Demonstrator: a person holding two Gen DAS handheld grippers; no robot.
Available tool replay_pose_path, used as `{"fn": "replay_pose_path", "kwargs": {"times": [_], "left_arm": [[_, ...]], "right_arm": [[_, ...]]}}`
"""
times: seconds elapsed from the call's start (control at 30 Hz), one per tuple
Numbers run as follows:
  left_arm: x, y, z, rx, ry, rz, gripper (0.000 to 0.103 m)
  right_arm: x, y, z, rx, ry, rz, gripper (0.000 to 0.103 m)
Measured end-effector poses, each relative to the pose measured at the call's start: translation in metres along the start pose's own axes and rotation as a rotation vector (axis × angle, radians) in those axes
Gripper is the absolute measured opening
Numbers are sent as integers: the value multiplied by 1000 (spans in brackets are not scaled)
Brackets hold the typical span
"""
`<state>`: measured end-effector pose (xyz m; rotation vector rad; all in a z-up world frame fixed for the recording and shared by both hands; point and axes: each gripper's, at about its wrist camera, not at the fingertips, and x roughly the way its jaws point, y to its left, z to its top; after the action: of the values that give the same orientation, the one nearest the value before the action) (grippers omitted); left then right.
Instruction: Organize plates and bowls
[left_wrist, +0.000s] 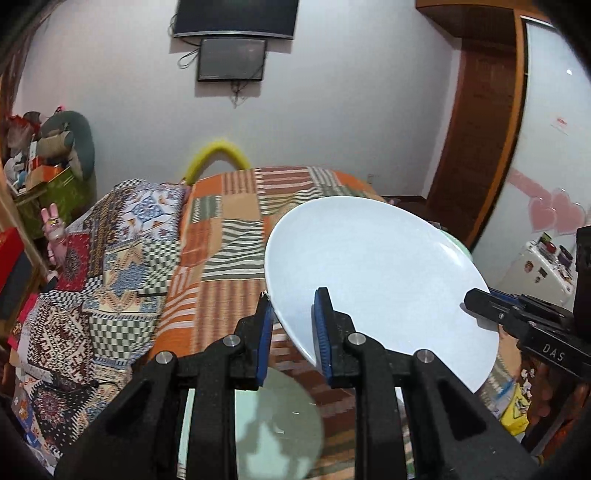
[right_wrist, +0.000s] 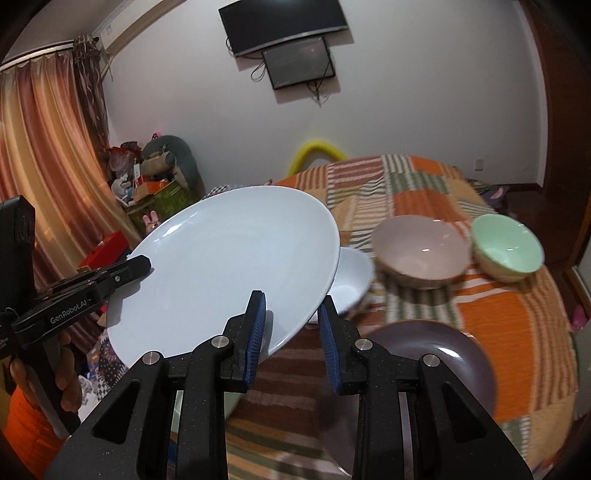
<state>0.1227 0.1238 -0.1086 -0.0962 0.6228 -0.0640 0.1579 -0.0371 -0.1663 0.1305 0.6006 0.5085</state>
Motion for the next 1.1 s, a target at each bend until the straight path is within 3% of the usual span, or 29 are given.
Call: {"fn": "replay_pose_path", "kwargs": {"times": [0.47,1.1], "left_arm": [[17,-78,-13,70,68,-100,23],[67,-112,-56,99,200,-126,23]], "right_arm": [[-48,-59,-22,47,-9,-94,26],[-43,-97,-69,92,101,-157,26]]}}
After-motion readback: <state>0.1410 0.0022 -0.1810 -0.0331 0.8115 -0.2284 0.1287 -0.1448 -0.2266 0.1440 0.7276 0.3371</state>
